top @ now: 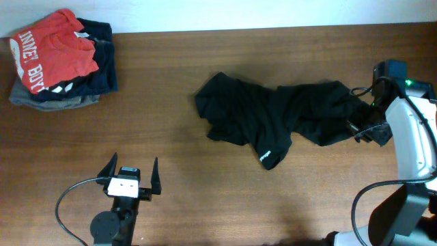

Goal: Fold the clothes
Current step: 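Pull the shirt edge rightward with the right gripper to spread it, then reach the left gripper to the shirt's middle and grasp it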

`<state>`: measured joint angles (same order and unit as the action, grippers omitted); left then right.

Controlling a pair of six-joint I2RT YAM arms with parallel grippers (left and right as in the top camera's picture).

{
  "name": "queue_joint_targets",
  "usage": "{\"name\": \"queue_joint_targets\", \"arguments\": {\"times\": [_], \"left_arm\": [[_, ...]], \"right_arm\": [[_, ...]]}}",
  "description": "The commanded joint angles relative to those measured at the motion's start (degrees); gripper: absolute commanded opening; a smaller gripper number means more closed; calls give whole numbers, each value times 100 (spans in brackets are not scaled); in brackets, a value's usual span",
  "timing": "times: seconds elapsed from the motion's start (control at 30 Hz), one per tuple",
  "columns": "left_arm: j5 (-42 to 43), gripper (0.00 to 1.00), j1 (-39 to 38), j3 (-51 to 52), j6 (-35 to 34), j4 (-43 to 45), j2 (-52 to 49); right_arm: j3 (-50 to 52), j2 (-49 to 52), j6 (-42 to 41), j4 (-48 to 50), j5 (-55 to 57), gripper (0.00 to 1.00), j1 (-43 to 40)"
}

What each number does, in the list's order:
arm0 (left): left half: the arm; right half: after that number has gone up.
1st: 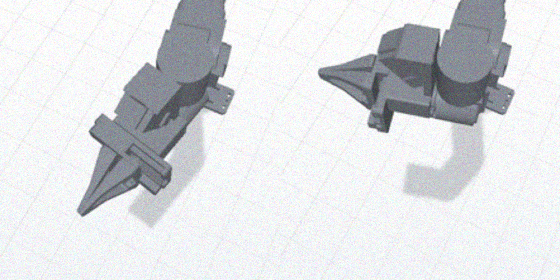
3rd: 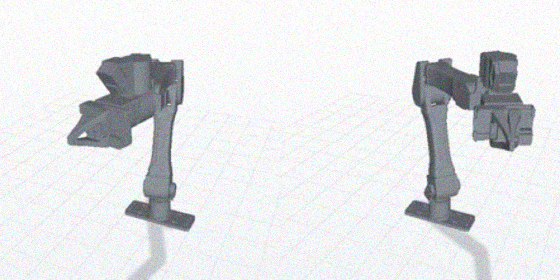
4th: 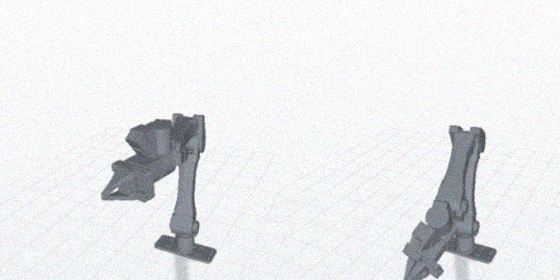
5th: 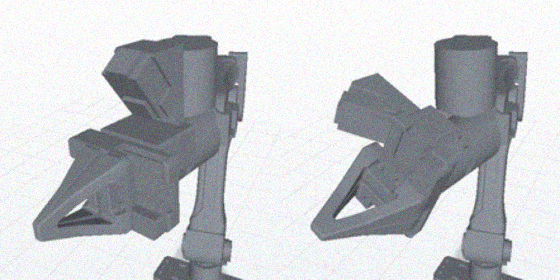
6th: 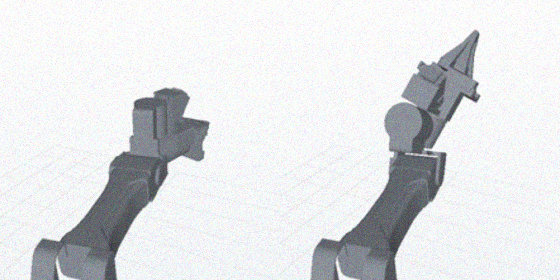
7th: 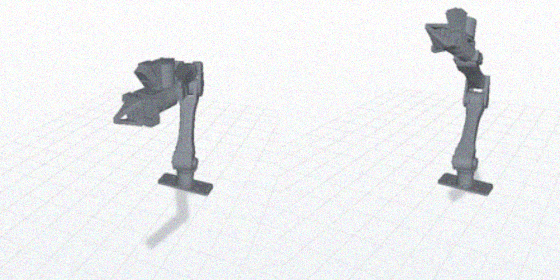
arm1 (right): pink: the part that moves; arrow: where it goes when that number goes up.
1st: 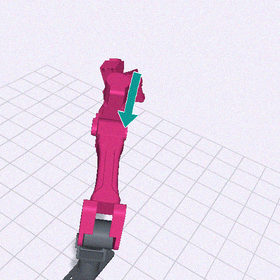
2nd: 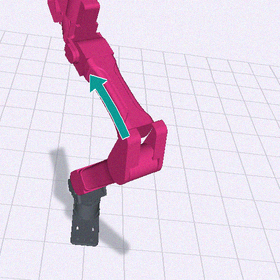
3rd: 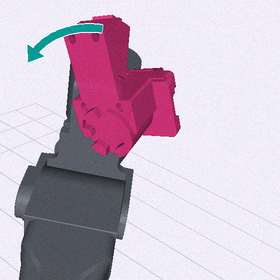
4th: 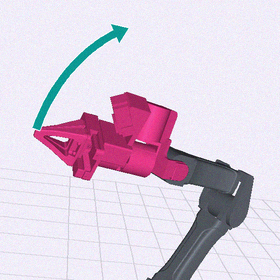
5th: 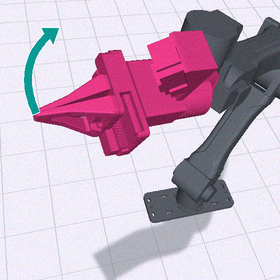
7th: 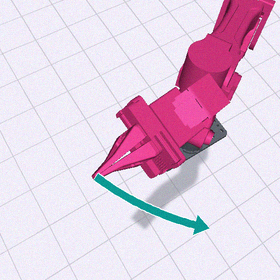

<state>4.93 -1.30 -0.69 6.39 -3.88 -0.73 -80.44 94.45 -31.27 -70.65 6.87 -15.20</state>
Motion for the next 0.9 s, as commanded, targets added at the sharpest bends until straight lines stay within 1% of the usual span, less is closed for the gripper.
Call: {"name": "queue_joint_targets", "arguments": {"times": [0.0,0.33,0.43,0.5,0.67,0.73,0.8,0.87], "left_arm": [[-20,99,35,20,52,-28,39],[-17,99,35,20,52,-28,39],[138,99,35,17,50,17,39],[319,99,35,15,50,308,39],[1349,99,35,15,46,1554,35],[1515,99,35,-13,-59,1923,-9],[1530,99,35,-146,-269,2011,-138],[1705,99,35,-382,-317,1939,-398]], "right_arm": [[42,-39,-4,90,153,4,35],[42,-39,-7,149,151,5,35],[42,-39,-4,146,151,5,35],[42,-39,-4,144,151,5,35],[42,-39,-4,149,151,5,35],[42,-39,-4,151,151,6,35],[42,-39,-4,151,151,5,35],[42,-39,-4,149,149,6,35]]}}
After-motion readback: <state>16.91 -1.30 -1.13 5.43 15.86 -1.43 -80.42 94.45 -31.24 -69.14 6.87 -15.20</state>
